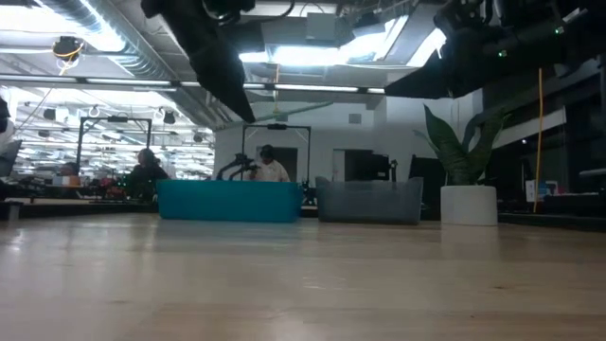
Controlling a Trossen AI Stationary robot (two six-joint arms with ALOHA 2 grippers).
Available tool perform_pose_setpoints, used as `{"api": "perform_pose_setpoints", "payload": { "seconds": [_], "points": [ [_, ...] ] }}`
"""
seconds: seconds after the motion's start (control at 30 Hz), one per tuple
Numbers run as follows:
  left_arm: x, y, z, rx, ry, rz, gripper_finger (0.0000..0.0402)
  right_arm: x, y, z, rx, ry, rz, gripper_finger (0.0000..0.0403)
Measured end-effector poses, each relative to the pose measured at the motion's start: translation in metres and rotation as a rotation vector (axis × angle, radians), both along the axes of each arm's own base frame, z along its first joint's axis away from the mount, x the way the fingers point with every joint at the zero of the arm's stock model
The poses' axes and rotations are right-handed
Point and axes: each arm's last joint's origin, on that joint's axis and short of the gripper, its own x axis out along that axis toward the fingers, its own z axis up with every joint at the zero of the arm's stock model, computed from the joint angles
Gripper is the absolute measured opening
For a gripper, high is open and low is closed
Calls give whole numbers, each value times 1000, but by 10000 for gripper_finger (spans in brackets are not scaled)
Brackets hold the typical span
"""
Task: Sort pens & pencils
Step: Put the light green pencil into the blue bin
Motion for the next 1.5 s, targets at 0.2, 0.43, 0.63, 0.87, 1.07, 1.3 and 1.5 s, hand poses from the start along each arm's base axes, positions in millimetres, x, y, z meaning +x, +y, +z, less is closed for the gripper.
{"api": "perform_pose_setpoints", "payload": {
  "seconds": [0.2,0.43,0.63,0.87,1.07,1.3,1.5],
  "points": [
    [-9,33,0,-15,-1,67,16,0,0,-1,3,12,-1,37],
    [-23,65,-4,-53,-6,114,16,-1,0,-3,2,26,-1,37],
    [-41,87,-25,-75,30,210,16,-1,0,-4,2,41,-1,37],
    [-59,106,-45,-121,-6,241,16,-1,0,-4,2,39,-1,37],
    [-74,115,-57,-144,16,273,16,-1,0,-4,4,38,-1,37],
    [-79,118,-70,-186,44,283,16,-1,0,-3,5,35,-2,37],
    [-76,122,-87,-225,105,288,16,0,0,-2,3,21,-2,37]
  ]
}}
